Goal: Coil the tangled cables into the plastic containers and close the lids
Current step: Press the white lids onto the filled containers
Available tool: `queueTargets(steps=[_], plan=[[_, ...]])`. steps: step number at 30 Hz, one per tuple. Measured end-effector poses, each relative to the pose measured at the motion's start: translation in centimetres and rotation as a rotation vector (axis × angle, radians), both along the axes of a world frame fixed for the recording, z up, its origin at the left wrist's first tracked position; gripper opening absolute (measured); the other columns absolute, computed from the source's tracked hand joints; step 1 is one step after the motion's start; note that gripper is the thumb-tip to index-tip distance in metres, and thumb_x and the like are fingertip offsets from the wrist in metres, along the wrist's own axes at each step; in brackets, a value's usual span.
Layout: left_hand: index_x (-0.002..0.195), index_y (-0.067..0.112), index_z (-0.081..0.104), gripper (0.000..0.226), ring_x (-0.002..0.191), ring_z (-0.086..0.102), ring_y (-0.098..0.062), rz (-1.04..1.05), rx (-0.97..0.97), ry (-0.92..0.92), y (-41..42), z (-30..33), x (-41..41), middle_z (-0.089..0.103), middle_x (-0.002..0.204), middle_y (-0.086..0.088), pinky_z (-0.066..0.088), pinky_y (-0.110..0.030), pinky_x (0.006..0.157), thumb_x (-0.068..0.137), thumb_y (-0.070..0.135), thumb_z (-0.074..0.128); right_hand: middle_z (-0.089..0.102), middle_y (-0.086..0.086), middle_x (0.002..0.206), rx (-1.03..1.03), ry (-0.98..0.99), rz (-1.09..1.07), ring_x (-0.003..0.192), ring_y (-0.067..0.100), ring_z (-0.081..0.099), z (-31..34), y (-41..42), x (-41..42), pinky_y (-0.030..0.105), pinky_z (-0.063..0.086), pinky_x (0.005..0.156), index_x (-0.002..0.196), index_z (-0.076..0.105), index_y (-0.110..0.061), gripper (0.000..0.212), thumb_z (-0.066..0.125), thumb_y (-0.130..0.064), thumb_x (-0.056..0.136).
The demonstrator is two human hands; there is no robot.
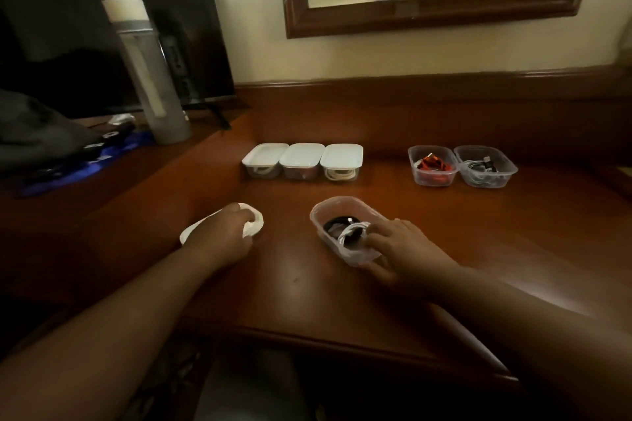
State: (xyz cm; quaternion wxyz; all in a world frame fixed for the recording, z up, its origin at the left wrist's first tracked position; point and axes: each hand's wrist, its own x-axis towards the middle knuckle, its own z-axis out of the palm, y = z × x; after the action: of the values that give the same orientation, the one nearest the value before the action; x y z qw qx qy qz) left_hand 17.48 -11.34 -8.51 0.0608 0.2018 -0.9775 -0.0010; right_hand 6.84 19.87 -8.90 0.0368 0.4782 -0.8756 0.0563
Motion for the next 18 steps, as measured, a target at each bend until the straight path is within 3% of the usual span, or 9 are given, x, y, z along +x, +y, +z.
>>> queueTargets(steps=[3,5,7,9,11,14,18], plan=[[0.129,0.023,0.063,0.041,0.125,0.055,-0.027,0.043,-0.056,-0.090,-0.4,0.5,0.3,0.055,0.139,-0.005,0.047,-0.036,0.101,0.089,0.023,0.057,0.005,0.001,0.165,-0.048,-0.187,-0.108,0.151,0.026,0.006,-0.1,1.1,1.4,0.045,0.019,0.119,0.128,0.051,-0.030,0.056,0.056,-0.066,0.085],[0.125,0.021,0.066,0.037,0.119,0.059,-0.028,0.083,-0.091,-0.170,-0.3,0.8,0.3,0.060,0.134,-0.008,0.049,-0.034,0.096,0.090,0.020,0.055,-0.007,-0.002,0.165,-0.095,-0.308,-0.172,0.152,0.026,0.003,0.0,1.5,2.0,0.045,0.026,0.117,0.132,0.047,-0.028,0.064,0.062,-0.065,0.082],[0.123,0.021,0.067,0.034,0.114,0.061,-0.026,0.089,-0.132,-0.218,-0.1,1.1,0.1,0.062,0.130,-0.008,0.051,-0.032,0.090,0.091,0.021,0.055,-0.001,0.000,0.166,-0.160,-0.380,-0.212,0.150,0.026,0.015,-0.3,1.6,2.2,0.040,0.036,0.112,0.135,0.045,-0.026,0.068,0.066,-0.060,0.081],[0.115,0.021,0.068,0.028,0.107,0.064,-0.025,0.079,-0.155,-0.241,-0.4,0.9,-0.2,0.065,0.122,-0.007,0.052,-0.031,0.083,0.089,0.022,0.056,0.024,0.003,0.159,-0.262,-0.410,-0.228,0.139,0.023,0.038,-0.8,1.6,2.1,0.037,0.046,0.106,0.137,0.044,-0.024,0.071,0.071,-0.055,0.080],[0.109,0.019,0.064,0.024,0.101,0.064,-0.024,0.062,-0.186,-0.237,-0.6,0.5,-0.4,0.066,0.115,-0.005,0.050,-0.030,0.075,0.086,0.024,0.059,0.046,-0.001,0.138,-0.375,-0.440,-0.226,0.117,0.017,0.052,-1.4,1.6,1.8,0.032,0.052,0.095,0.130,0.047,-0.020,0.062,0.075,-0.046,0.081],[0.112,0.017,0.057,0.027,0.104,0.063,-0.023,0.039,-0.235,-0.241,-0.7,-0.1,-0.8,0.064,0.115,-0.003,0.047,-0.031,0.074,0.087,0.025,0.060,0.052,-0.005,0.123,-0.456,-0.477,-0.212,0.107,0.014,0.056,-2.3,1.7,1.6,0.031,0.055,0.086,0.116,0.048,-0.023,0.049,0.076,-0.043,0.081],[0.112,0.017,0.055,0.027,0.101,0.065,-0.024,0.064,-0.270,-0.219,-0.7,-0.2,-1.3,0.064,0.115,-0.004,0.047,-0.031,0.073,0.086,0.025,0.060,0.051,-0.009,0.127,-0.471,-0.475,-0.210,0.104,0.009,0.055,-3.1,1.9,1.2,0.028,0.054,0.082,0.113,0.046,-0.028,0.049,0.075,-0.049,0.080]])
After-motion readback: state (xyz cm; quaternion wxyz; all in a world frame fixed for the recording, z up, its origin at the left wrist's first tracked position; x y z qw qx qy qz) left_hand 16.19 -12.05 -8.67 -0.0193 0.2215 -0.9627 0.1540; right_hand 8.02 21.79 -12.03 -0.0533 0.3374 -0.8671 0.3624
